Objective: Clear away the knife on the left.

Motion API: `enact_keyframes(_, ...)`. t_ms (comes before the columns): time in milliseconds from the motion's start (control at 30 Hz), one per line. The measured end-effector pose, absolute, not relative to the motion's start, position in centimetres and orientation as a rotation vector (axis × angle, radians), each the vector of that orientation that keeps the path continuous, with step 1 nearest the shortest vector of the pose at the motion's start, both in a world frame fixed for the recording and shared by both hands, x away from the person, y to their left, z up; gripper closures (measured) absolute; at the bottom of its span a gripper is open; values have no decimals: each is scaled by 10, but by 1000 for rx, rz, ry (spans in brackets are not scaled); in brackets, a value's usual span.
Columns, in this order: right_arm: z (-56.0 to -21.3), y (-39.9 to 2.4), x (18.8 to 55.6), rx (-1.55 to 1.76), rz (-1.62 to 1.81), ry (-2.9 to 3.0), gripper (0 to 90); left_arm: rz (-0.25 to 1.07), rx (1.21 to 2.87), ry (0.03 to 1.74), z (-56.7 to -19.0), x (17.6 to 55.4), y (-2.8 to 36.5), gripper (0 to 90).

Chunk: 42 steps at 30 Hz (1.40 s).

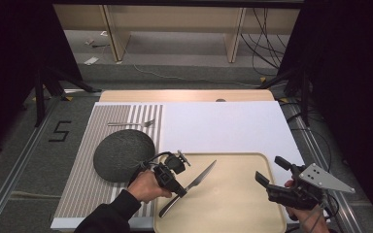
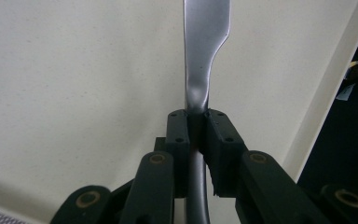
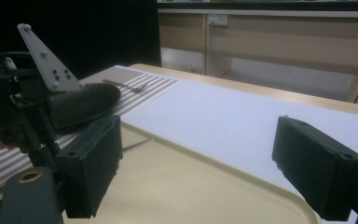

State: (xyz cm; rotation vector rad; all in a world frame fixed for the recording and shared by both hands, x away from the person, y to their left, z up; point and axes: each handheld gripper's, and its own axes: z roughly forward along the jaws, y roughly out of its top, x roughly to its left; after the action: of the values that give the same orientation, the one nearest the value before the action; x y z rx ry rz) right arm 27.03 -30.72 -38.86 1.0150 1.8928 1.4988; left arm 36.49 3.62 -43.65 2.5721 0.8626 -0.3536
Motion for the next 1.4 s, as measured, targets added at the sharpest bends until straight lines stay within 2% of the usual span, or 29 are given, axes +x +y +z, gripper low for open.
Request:
enact_keyframes(300, -388, -307, 270, 1011, 1499, 1895, 171, -416, 2572, 894, -447, 367, 34, 800)
enact_keyframes(800, -388, -307, 269, 1010, 1500, 1896, 171, -380, 2622, 922, -459, 366, 27, 782)
enact_keyframes(833, -388, -307, 269, 1010, 1500, 1896, 172, -384, 2611, 916, -457, 366, 27, 765)
enact_keyframes(1033, -388, -307, 269, 1013, 1498, 1900, 172, -315, 2559, 871, -447, 361, 30, 516)
enact_keyframes(1167, -388, -307, 270, 1008, 1499, 1898, 172, -233, 2545, 830, -442, 355, 32, 455)
enact_keyframes(1400, -388, -307, 269, 1013, 1495, 1901, 172, -216, 2468, 777, -434, 348, 36, 402)
